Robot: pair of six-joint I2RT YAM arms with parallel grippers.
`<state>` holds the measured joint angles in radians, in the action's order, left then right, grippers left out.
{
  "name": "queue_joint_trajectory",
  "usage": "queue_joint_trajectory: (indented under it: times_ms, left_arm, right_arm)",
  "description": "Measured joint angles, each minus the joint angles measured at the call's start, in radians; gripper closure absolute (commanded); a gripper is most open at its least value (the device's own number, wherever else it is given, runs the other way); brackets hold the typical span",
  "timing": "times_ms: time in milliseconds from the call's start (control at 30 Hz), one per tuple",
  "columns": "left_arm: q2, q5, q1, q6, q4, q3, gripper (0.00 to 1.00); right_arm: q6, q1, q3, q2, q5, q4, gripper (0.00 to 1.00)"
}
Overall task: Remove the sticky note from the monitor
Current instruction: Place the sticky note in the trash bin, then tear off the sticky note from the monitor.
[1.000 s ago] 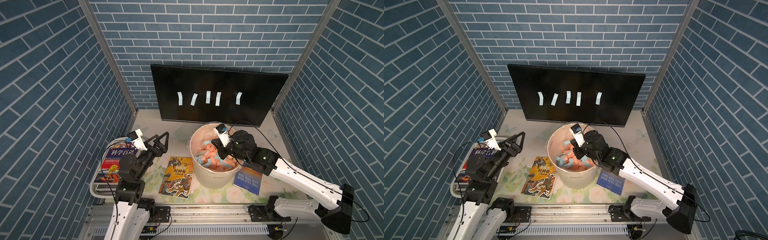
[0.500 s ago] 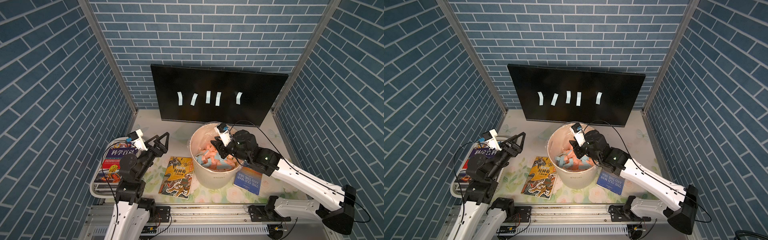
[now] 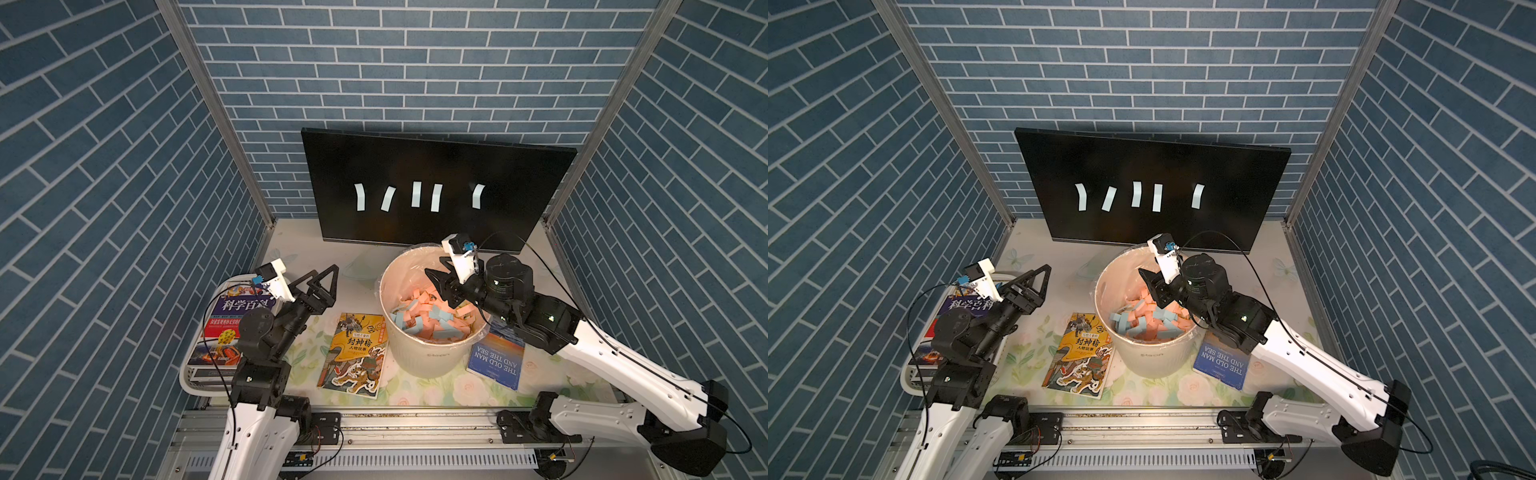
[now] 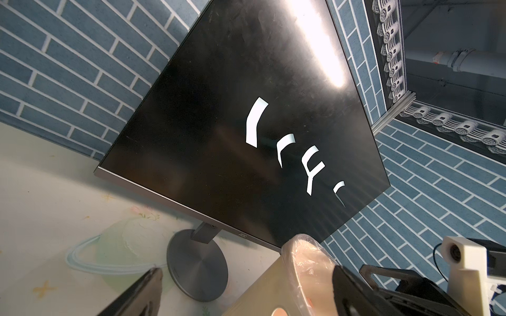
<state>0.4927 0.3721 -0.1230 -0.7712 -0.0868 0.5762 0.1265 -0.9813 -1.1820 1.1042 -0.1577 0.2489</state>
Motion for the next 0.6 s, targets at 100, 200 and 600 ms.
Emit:
queue_joint_trajectory:
  times_ms: [100, 200, 600]
  left_arm:
    - [0.000, 0.000, 0.000, 0.000, 0.000, 0.000, 0.00]
    - [0.000, 0.000, 0.000, 0.000, 0.000, 0.000, 0.00]
    - [-0.007, 0.008, 0.000, 0.000, 0.002, 0.000, 0.00]
  right_arm:
    - [0.004, 0.002, -0.012, -0.007, -0.023, -0.006, 0.43]
    - [0.009, 0.013, -0.028, -0.011, -0.041, -0.018, 0.41]
    - [0.114, 0.183, -0.053, -0.028, -0.017, -0.085, 0.36]
